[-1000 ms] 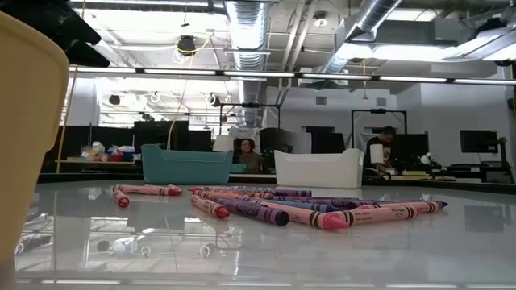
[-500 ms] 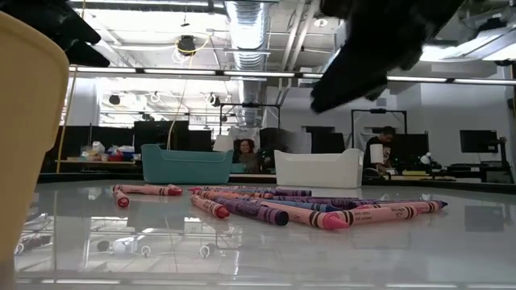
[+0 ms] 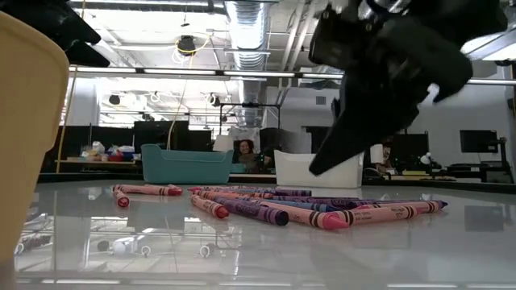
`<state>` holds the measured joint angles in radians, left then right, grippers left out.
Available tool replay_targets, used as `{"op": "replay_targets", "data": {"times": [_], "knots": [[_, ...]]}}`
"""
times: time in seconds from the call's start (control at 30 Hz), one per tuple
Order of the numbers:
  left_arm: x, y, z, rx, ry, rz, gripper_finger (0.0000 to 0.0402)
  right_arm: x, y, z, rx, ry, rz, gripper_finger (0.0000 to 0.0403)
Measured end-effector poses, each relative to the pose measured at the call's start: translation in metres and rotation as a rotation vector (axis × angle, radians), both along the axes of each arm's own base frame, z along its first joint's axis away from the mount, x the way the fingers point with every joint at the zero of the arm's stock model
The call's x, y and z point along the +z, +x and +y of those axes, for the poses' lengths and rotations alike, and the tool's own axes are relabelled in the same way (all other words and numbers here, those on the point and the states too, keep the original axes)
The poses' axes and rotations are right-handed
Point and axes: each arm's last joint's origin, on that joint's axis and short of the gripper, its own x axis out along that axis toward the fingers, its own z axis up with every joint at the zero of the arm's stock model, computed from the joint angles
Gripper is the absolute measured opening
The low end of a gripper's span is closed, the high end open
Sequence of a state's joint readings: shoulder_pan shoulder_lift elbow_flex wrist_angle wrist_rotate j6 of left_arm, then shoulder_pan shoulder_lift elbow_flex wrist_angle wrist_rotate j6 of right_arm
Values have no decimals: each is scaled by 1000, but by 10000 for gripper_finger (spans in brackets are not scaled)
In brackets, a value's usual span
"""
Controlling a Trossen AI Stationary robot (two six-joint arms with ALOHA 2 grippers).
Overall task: Sort crayons
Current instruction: Put the purple crayon into the blue bin
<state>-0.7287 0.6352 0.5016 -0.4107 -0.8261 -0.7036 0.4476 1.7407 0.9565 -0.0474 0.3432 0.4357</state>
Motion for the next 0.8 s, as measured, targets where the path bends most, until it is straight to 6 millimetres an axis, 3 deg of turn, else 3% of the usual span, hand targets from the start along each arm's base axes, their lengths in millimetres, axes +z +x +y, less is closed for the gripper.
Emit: {"op": "replay_targets", "data": {"times": [0.23,0.53,0.8], "knots": [[0,0,0,0,1,1,228,-16,6,-8,-37,-19,44,102],[0,0,0,0,2,1,228,-18,7,-19,-90,-37,77,99],[0,0,0,-1,4,2,228,-22,0,-22,-131,-51,152,59]]}}
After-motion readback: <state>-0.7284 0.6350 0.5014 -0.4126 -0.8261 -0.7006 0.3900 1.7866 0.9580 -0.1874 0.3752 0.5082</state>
